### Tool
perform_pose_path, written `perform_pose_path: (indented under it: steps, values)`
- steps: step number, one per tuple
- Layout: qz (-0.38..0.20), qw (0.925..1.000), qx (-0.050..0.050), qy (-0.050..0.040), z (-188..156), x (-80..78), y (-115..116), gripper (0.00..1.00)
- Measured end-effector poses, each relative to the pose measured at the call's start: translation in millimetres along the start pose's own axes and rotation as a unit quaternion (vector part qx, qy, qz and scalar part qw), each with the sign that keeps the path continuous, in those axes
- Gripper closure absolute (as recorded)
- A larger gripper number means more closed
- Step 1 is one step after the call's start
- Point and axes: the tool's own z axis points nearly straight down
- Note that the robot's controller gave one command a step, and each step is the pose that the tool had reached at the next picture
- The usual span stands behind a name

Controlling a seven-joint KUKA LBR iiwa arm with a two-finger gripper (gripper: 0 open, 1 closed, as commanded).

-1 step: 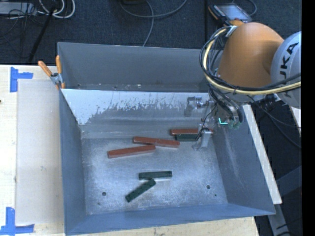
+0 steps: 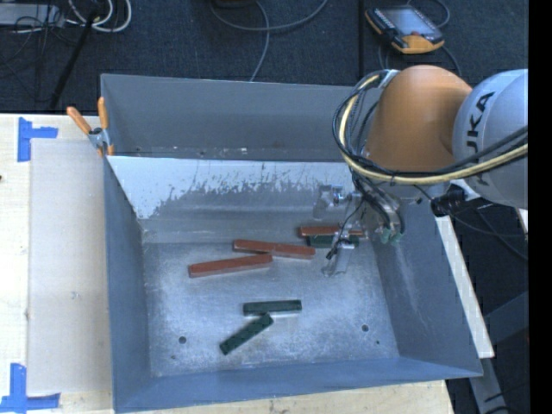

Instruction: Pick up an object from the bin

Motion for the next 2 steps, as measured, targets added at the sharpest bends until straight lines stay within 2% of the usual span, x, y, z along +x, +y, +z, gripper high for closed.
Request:
perform_pose_path:
  steps: [1, 2]
  values:
    - [-0.030, 0.9995, 0.000, 0.0016, 126.9, -13.4, 13.1, 0.00]
    - [-0.030, 0.9995, 0.001, -0.0018, 122.3, -15.2, 13.1, 1.00]
